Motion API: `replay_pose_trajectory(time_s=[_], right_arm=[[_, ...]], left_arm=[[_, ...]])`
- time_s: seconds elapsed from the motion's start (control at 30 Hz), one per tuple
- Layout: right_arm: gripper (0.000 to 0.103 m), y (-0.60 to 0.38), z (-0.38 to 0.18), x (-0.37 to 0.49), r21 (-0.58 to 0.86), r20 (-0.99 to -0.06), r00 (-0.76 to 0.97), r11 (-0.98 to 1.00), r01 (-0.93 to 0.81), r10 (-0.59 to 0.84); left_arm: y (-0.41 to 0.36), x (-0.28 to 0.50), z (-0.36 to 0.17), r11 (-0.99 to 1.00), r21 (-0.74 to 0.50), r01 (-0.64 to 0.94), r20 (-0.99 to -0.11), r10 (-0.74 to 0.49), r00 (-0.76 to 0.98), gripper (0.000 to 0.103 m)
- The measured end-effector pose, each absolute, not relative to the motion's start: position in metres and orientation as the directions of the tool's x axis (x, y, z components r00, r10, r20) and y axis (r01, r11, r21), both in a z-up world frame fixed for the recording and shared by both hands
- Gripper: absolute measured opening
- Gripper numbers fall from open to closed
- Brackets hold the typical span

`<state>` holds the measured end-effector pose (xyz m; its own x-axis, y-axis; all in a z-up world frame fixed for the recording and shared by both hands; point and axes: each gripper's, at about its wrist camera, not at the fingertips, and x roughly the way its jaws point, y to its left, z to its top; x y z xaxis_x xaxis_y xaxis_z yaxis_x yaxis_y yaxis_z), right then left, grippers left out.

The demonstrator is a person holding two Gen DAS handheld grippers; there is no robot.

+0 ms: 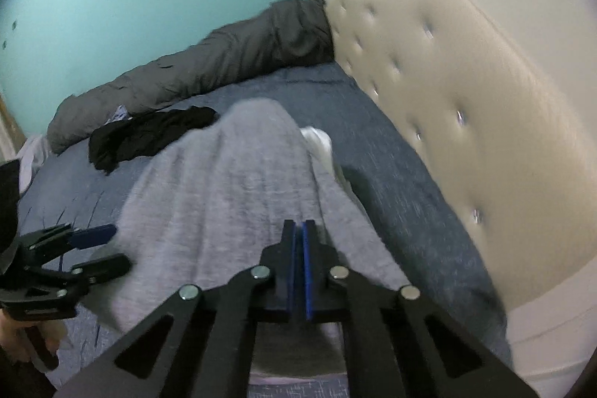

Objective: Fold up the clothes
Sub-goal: 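Lower the stack onto the pile and open both tools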

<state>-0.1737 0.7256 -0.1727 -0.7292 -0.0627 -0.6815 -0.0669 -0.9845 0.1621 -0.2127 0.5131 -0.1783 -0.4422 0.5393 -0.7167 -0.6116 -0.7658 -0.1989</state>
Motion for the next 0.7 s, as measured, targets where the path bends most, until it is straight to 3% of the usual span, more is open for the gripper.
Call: replay_pose_trajectory(time_s=[0.43, 0.57, 0.7], right_arm=[[0.0, 0.747, -0.226, -0.173, 0.239, -0.706, -0.704, -0.962, -0.134, -0.078], [0.0, 0.75, -0.214, -0.172, 0.259, -0.72, -0.688, -0.956, -0.136, -0.097], [0.0, 0.743, -0.175, -0.17, 0.292, -0.64, -0.76, -0.95, -0.107, -0.111]], left_arm=[[0.523, -0.202, -0.194, -0.768, -0.195, -0.61, -0.718, 0.536, -0.445, 0.061], [0.526, -0.201, -0.188, -0.779, -0.171, -0.603, -0.716, 0.519, -0.467, 0.061], [0.527, -0.201, -0.184, -0.781, -0.148, -0.607, -0.716, 0.508, -0.479, 0.059]])
